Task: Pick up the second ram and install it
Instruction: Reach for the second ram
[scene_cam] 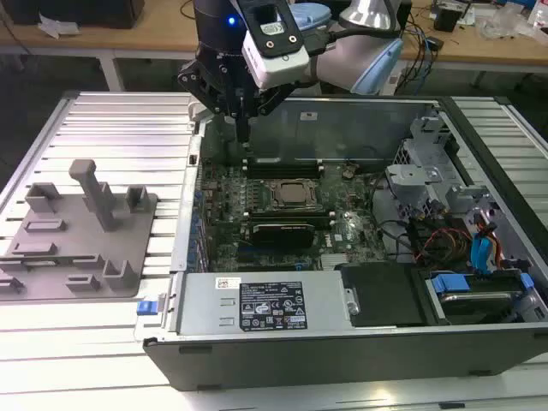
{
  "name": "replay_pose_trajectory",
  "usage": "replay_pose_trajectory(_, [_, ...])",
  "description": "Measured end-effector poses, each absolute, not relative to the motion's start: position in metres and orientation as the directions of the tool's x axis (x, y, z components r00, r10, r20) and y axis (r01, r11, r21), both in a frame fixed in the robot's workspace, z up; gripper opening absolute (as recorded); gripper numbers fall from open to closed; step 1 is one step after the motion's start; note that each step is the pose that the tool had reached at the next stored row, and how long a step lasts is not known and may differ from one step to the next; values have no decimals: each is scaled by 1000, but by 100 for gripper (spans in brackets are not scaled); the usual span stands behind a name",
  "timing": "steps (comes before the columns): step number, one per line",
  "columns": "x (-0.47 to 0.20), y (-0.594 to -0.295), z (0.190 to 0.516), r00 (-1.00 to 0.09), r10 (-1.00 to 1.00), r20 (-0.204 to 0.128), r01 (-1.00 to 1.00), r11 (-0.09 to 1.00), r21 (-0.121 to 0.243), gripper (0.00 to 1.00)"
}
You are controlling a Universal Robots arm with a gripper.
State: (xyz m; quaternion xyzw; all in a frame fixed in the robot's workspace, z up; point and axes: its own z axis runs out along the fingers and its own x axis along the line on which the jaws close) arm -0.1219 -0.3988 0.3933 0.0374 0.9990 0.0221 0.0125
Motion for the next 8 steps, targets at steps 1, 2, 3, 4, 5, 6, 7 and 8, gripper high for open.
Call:
replay_pose_trajectory(1, [-122,-399,393,-997,75,-23,74,996,45,8])
replay_pose_trajectory(2, [-122,-399,393,-997,75,-23,74,996,45,8])
replay_pose_trajectory(3, [-122,-399,393,-997,75,-23,74,996,45,8])
replay_pose_trajectory(4, [-122,-399,393,-997,75,-23,74,996,45,8])
replay_pose_trajectory(5, [-122,-399,393,-997,75,-23,74,996,45,8])
replay_pose_trajectory(6, [-122,-399,393,-997,75,-23,74,996,45,8])
replay_pose_trajectory(7, [-122,-399,393,-997,75,-23,74,996,45,8])
replay_pose_trajectory(8, [-122,-399,393,-997,75,-23,74,996,45,8])
